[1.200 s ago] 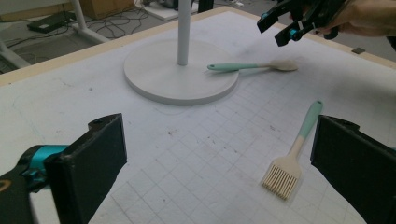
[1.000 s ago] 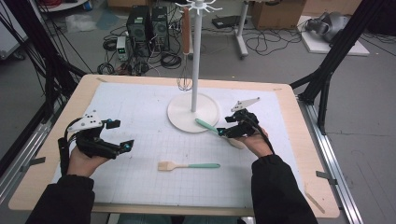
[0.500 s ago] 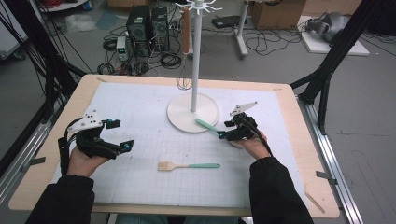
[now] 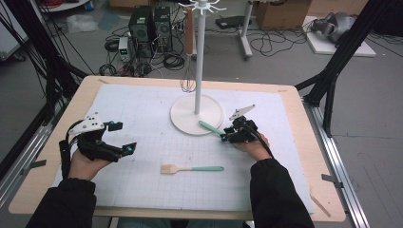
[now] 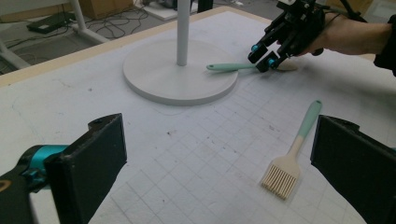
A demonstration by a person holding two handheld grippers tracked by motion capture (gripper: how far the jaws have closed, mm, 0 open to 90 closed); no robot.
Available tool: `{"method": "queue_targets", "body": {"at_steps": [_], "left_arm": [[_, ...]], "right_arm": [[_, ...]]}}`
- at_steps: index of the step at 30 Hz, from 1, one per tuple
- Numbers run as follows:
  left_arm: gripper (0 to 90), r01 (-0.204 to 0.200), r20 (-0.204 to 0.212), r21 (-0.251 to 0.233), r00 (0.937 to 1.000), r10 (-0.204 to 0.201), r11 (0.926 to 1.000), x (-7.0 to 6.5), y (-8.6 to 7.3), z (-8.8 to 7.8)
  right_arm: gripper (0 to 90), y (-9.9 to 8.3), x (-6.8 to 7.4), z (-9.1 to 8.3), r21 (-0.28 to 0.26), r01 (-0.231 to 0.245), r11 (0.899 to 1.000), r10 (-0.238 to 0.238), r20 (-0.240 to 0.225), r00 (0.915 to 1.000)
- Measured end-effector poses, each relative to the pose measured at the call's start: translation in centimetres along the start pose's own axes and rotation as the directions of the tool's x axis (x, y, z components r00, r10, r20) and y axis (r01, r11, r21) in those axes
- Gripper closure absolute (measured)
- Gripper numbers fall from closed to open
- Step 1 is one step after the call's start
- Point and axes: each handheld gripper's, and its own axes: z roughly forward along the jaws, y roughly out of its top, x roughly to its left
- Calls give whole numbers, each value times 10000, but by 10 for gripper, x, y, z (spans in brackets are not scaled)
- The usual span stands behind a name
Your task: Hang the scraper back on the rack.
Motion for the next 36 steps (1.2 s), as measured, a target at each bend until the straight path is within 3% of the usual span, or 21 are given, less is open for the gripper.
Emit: {"method": "queue_targets", "body": {"at_steps": [10,23,36], "left_arm": [[40,5,-6,4,10000,-5,10000,-1,0,1],[40,-58,12,84,10000,58,9999,-1,0,2],[40,-58,69,89,10000,57,9999,-3,0,2]], "right_arm": [[776,0,-2,3,140,286,9995,-283,-182,9994],[798,0,0,1,164,279,9995,-270,-572,9980],[800,7,9,-18,-614,300,9977,-353,-871,9956]]}}
